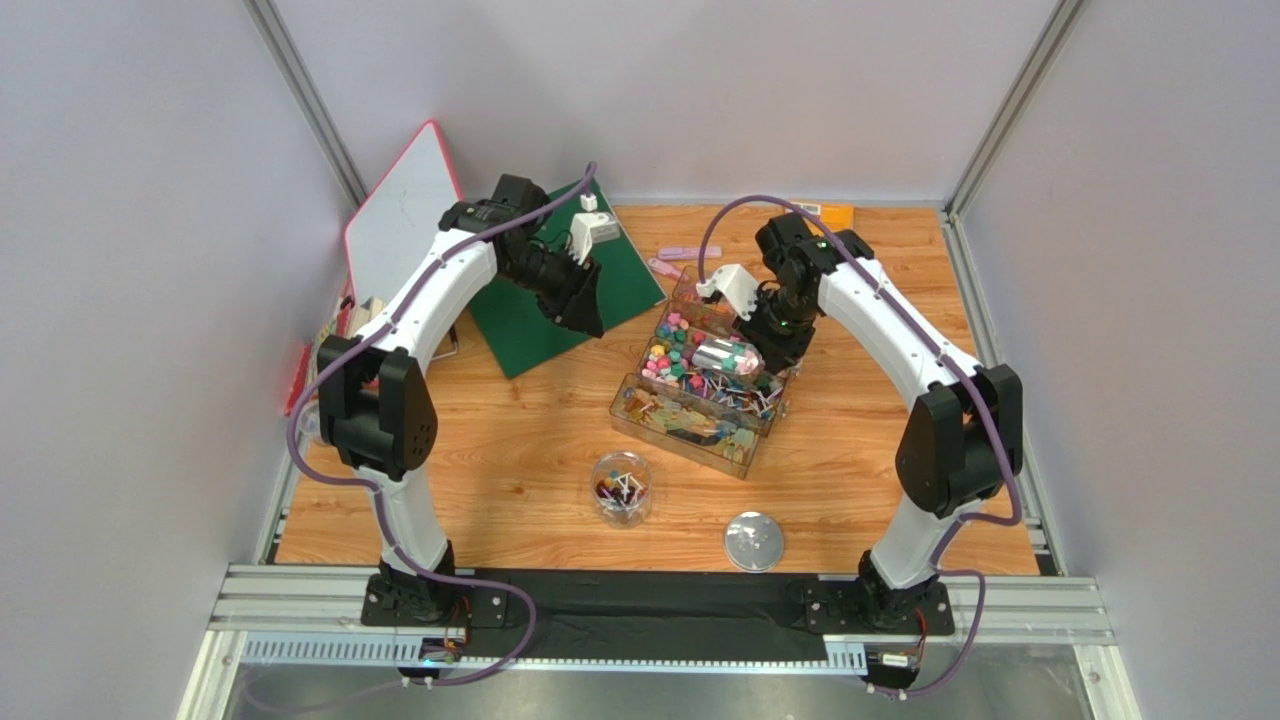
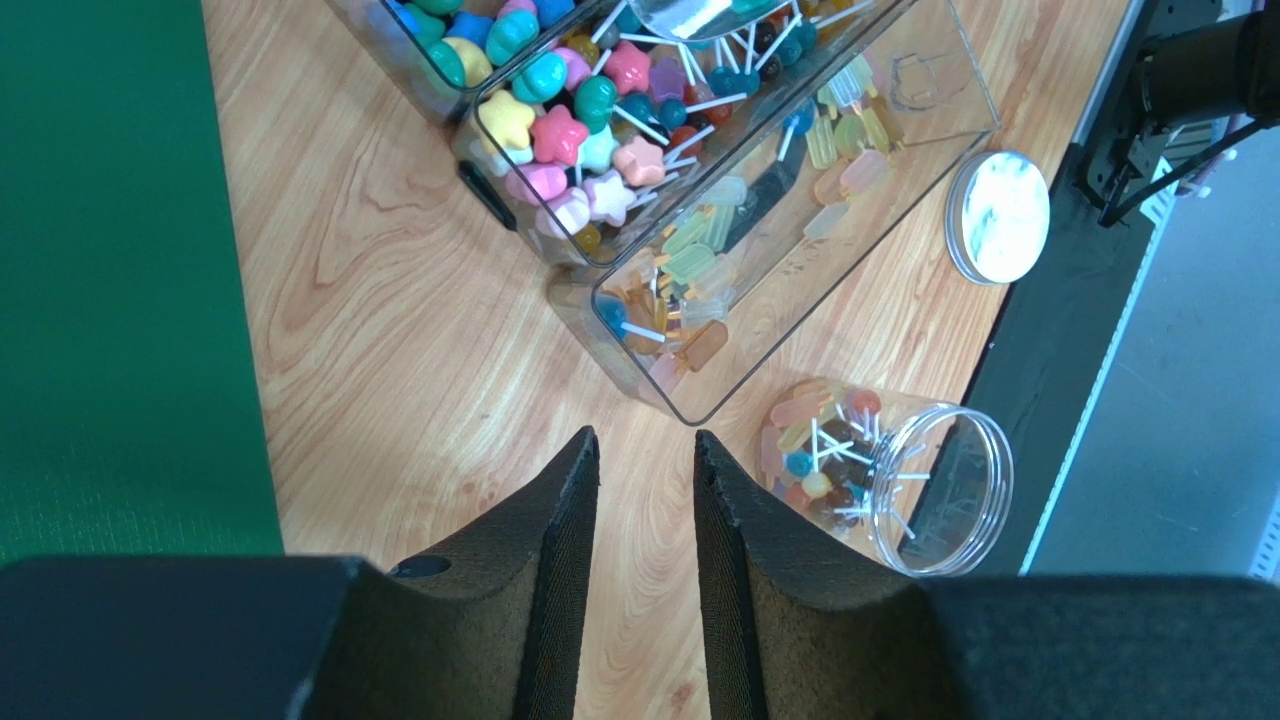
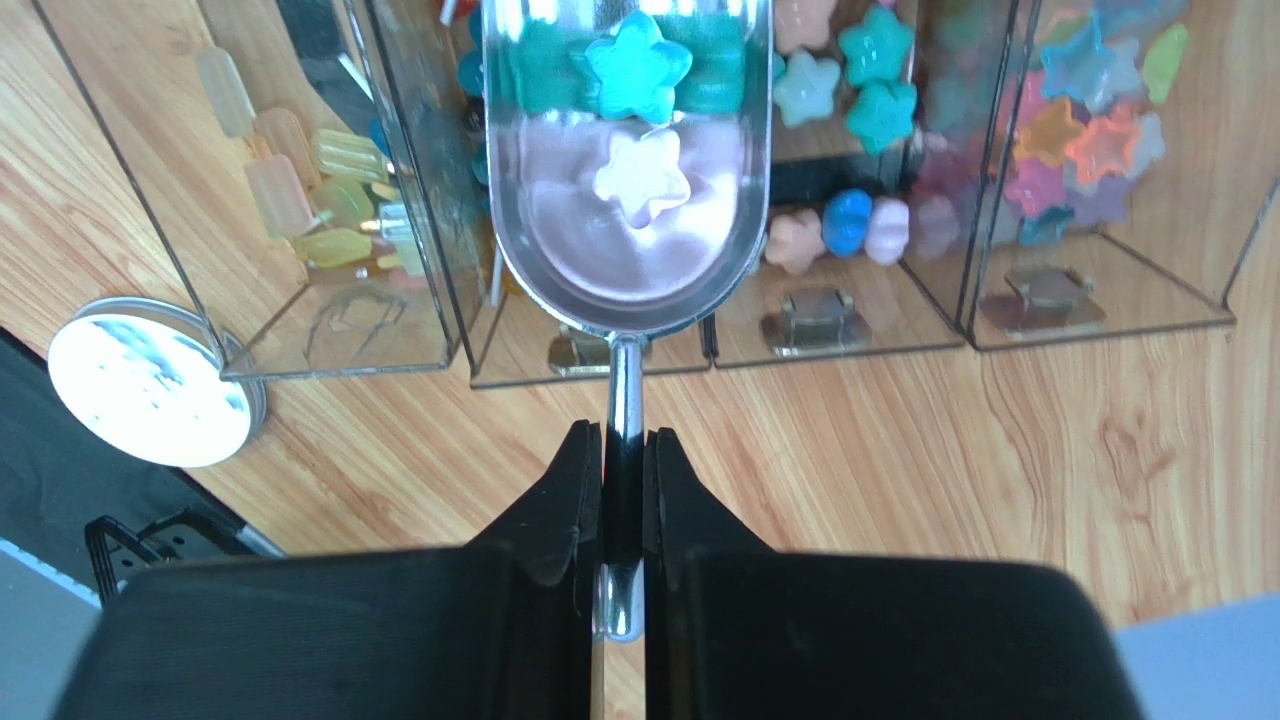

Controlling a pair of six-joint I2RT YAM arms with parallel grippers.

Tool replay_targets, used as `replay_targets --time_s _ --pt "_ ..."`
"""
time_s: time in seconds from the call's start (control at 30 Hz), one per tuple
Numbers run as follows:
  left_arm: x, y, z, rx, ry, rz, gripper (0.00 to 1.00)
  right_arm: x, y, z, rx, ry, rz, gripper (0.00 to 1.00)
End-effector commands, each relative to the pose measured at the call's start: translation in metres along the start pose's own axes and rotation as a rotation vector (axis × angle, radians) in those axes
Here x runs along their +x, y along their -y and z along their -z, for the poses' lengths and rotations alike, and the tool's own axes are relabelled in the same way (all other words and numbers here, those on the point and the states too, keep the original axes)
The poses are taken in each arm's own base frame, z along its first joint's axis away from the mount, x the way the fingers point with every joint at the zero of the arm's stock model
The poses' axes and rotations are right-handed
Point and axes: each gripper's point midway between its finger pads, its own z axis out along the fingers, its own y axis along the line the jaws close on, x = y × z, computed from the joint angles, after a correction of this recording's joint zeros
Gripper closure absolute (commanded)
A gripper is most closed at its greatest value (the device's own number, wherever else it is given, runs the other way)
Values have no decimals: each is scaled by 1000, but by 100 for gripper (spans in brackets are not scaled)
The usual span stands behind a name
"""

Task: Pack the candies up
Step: Scoop the fake candies from the storage box.

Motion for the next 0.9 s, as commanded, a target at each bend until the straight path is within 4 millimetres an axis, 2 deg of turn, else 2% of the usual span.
replay_targets --time_s 0.0,0.1,0.27,0.4,0.57,0.73,0.87 --pt "-32 21 19 13 103 -91 64 13 -1 17 69 -149 -30 100" --pt "-32 21 20 7 117 -107 64 15 -9 20 61 -189 -5 100" --pt "-17 2 3 -17 80 -65 64 21 -21 17 40 -242 33 100" --pt "-5 -15 -12 -37 58 -41 65 30 -14 19 87 -312 38 100" --pt "7 -29 -27 -40 38 -18 74 33 -9 18 92 -382 38 100" --pt "20 -40 -44 -21 16 14 82 26 -3 15 102 -415 57 100" --pt "29 -47 -55 -4 -5 38 83 21 -2 12 109 -443 67 100"
